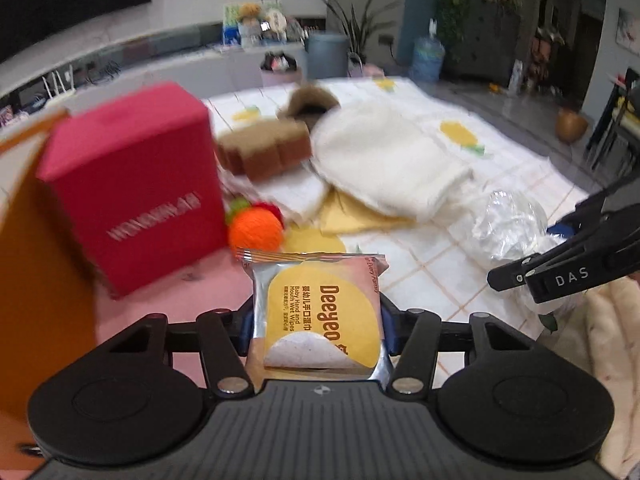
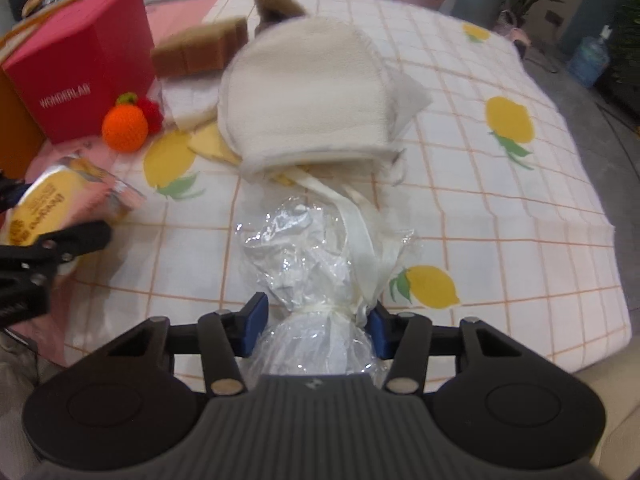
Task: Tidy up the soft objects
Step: 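Release the Deegeo packet into the orange box with the left gripper while the right carries the bag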
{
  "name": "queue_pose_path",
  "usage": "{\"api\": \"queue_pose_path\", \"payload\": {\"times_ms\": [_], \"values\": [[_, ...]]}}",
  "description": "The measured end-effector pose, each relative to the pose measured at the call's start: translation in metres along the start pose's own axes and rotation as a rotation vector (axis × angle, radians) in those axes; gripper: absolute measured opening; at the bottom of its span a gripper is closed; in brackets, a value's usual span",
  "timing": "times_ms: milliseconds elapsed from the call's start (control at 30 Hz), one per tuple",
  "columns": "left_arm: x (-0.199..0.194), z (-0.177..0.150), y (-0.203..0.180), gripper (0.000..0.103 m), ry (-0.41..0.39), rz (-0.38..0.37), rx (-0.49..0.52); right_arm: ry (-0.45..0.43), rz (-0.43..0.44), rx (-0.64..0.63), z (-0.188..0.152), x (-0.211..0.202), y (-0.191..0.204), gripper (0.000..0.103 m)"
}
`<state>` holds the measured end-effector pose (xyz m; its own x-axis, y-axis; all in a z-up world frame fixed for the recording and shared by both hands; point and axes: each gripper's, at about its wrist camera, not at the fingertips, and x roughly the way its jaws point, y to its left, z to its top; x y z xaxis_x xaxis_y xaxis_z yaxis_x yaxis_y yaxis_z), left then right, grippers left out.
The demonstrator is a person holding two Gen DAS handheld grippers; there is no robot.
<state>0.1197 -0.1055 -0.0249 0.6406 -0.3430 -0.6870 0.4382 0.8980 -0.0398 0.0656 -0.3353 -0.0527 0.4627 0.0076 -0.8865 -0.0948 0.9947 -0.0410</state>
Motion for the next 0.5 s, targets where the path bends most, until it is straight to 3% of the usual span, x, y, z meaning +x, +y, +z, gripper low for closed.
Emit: {"api": "queue_pose_path", "payload": {"times_ms": [133, 333, 500], "values": [[-0.049, 0.007, 0.013, 0.064, -0.084, -0.008, -0.040, -0.078, 0.011, 0.046, -0.001, -0.037, 0.009, 0.051], [-0.129, 0.026, 0.064, 0.064, -0.159, -0.018, -0.175, -0.285, 0.121, 0.063, 0.020, -0.114, 0.065, 0.051], [-0.168, 0.035, 0.119, 0.064, -0.189, 0.110, -0.239, -0.402, 0.274, 0.021, 0.044, -0.152, 0.140, 0.051]]}}
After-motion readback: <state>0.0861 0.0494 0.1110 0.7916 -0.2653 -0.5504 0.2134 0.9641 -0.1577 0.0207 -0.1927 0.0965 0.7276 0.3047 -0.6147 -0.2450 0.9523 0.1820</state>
